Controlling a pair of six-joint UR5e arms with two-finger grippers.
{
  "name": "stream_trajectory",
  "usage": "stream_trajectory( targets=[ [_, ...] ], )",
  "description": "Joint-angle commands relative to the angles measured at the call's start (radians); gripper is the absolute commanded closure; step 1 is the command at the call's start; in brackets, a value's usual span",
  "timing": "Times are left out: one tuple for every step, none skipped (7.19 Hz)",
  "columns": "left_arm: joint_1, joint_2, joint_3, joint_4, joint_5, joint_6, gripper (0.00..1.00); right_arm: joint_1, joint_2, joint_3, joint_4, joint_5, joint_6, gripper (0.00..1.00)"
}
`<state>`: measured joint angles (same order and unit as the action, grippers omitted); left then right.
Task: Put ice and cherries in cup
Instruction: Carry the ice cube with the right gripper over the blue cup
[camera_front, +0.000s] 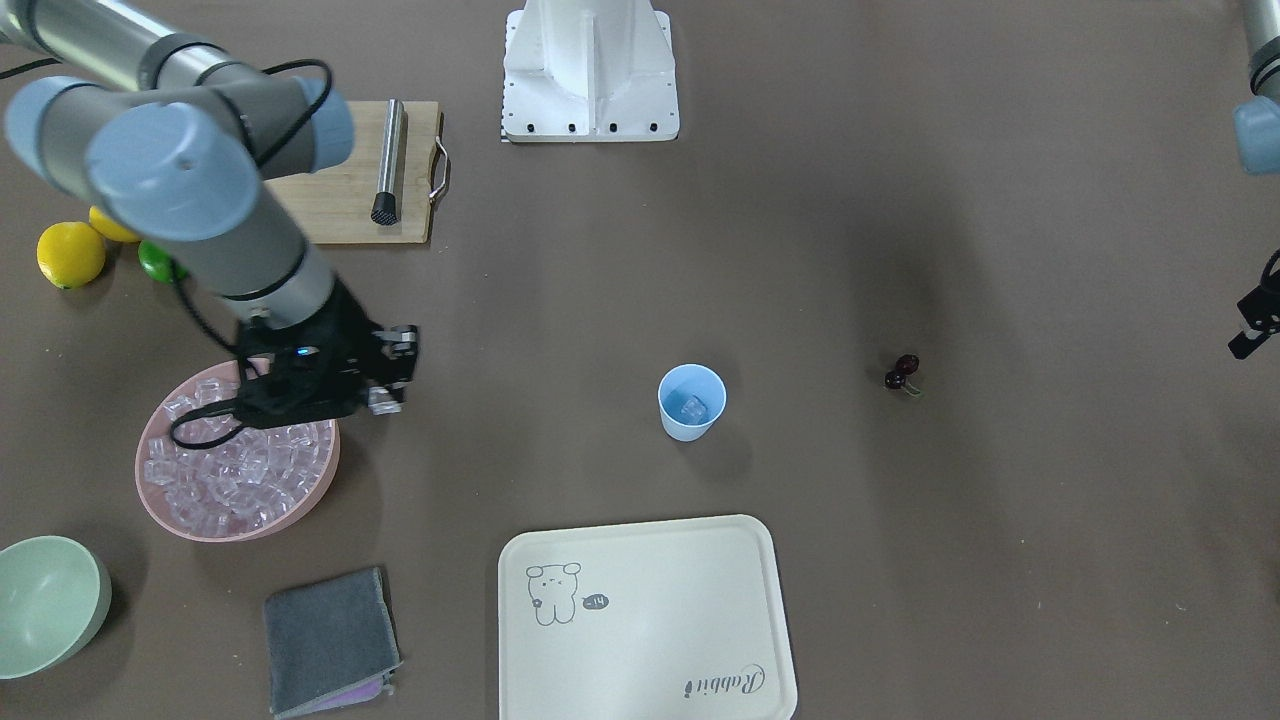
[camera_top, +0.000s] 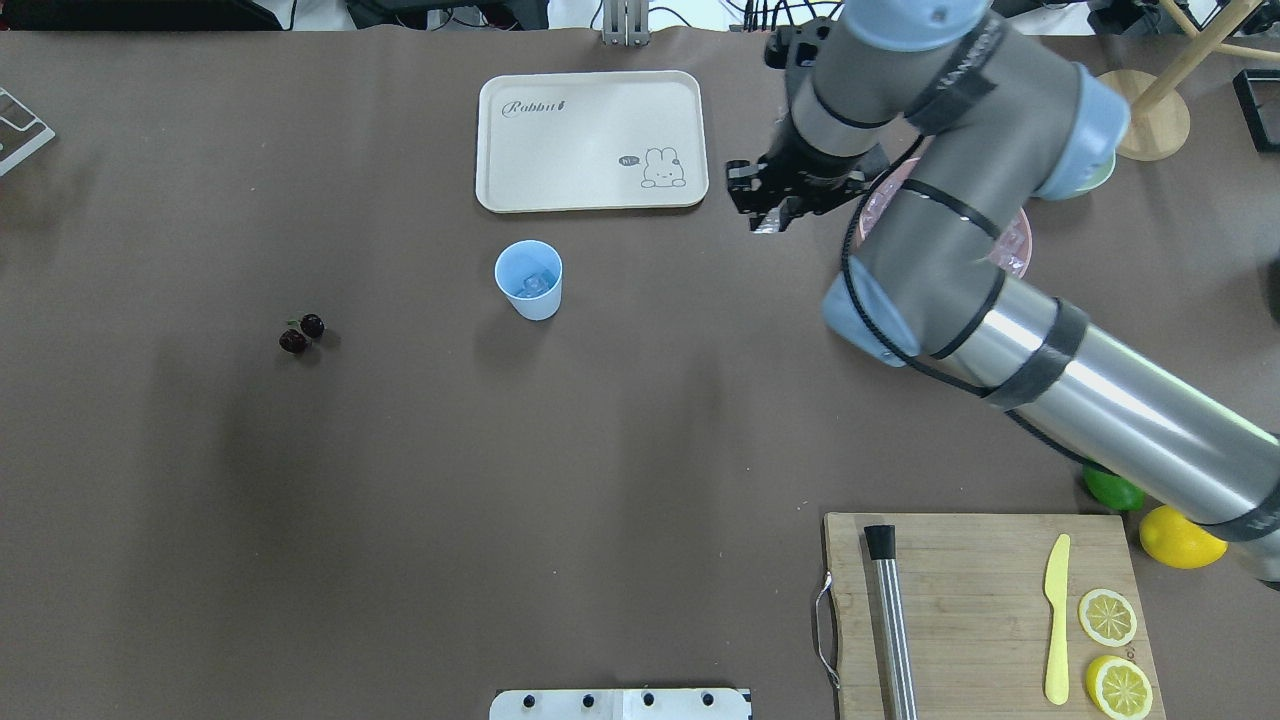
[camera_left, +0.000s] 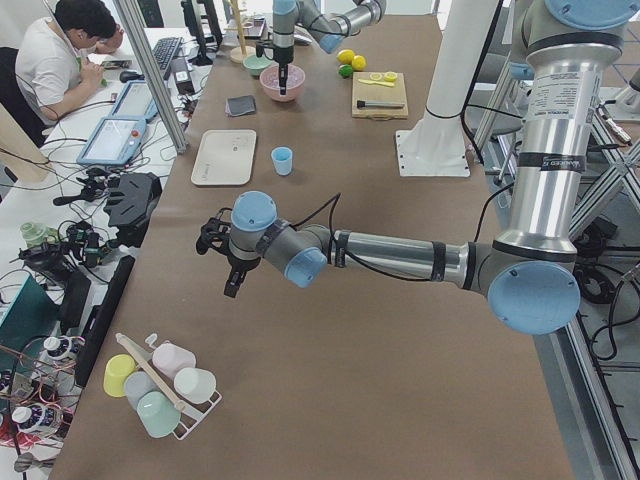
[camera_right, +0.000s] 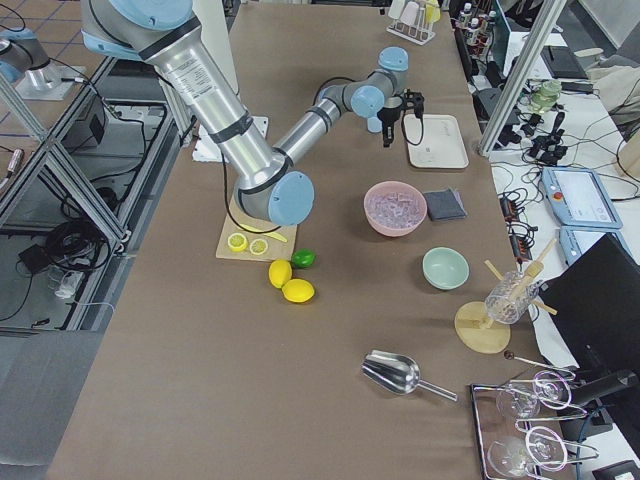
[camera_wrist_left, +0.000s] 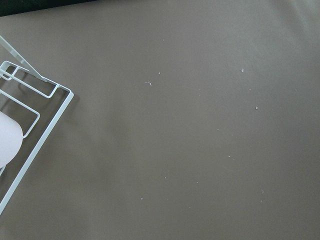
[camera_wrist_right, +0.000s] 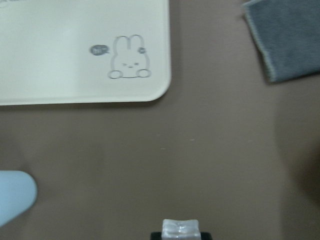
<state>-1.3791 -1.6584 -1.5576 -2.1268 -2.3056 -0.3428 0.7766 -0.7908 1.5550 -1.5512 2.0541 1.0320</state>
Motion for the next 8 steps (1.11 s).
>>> stream_trajectory(
  targets=[
    [0.017,-0.009,0.016,0.001,0.0,-0.004,0.03,-0.126,0.256,-0.216,-0.01,-0.127,0.156,1.0],
    [0.023,-0.014,0.017,-0.001,0.0,-0.002,0.03,-0.166,0.351,-0.33,-0.01,-0.17,0.16,1.0],
    [0.023,-0.015,0.025,-0.001,0.0,0.002,0.03,-0.19,0.366,-0.348,-0.006,-0.207,0.164,1.0],
    [0.023,-0.015,0.031,-0.001,0.002,0.004,0.03,-0.197,0.37,-0.374,0.0,-0.225,0.161,1.0],
    [0.023,-0.015,0.028,-0.002,0.002,0.001,0.03,-0.204,0.372,-0.39,0.013,-0.248,0.16,1.0],
    [0.023,-0.015,0.03,-0.018,0.002,-0.002,0.03,-0.209,0.374,-0.421,0.073,-0.253,0.161,1.0],
    [0.023,-0.015,0.03,-0.018,0.002,-0.004,0.03,-0.218,0.374,-0.427,0.086,-0.273,0.163,1.0],
    [0.023,-0.015,0.027,-0.019,0.0,-0.004,0.03,-0.223,0.381,-0.427,0.091,-0.281,0.163,1.0]
  ],
)
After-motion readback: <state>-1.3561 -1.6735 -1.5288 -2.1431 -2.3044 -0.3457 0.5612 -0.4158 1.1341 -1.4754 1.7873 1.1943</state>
